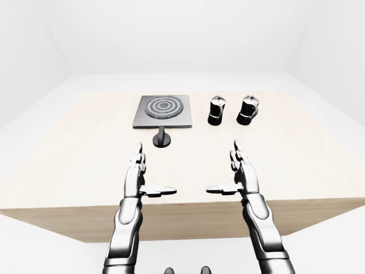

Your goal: Turn off the stove.

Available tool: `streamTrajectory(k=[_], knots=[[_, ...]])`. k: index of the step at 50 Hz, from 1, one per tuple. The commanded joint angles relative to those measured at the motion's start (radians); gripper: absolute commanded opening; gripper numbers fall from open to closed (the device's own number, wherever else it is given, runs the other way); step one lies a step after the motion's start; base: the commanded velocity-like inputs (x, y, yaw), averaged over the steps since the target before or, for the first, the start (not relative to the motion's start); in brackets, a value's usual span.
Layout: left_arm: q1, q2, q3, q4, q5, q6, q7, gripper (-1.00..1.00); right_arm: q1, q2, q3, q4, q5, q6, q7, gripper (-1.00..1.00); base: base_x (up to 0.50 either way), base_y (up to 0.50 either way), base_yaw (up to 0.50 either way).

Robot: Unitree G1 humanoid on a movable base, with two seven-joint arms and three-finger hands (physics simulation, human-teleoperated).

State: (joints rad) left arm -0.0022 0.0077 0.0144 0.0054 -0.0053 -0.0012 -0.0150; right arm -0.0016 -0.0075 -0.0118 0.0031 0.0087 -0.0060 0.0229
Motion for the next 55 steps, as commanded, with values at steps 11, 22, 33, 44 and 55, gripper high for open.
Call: streamTrajectory(k=[11,22,33,44,55], knots=[[-0.006,0.013,0.021,0.016,-0.004,-0.004,-0.028,1.00,-0.010,-0.012,-0.019,0.014,0.007,0.009,0.035,1.00,0.00,0.00,0.00],[-0.005,0.012,0.020,0.022,0.002,-0.017,-0.028,1.00,-0.019,-0.013,-0.019,0.037,0.009,0.008,0.042,1.00,0.00,0.17,0.00],[-0.009,0.012,0.021,0.029,-0.003,-0.013,-0.029,1.00,-0.019,-0.013,-0.020,0.043,0.010,-0.001,0.046,1.00,0.00,0.20,0.00],[-0.006,0.012,0.022,0.014,-0.005,-0.001,-0.026,1.00,-0.019,-0.013,-0.020,0.042,0.010,0.003,0.044,1.00,0.00,0.16,0.00],[-0.001,0.012,0.020,0.007,-0.004,0.001,-0.028,1.00,-0.022,-0.013,-0.018,0.050,0.005,0.001,0.045,1.00,0.01,0.13,0.00]])
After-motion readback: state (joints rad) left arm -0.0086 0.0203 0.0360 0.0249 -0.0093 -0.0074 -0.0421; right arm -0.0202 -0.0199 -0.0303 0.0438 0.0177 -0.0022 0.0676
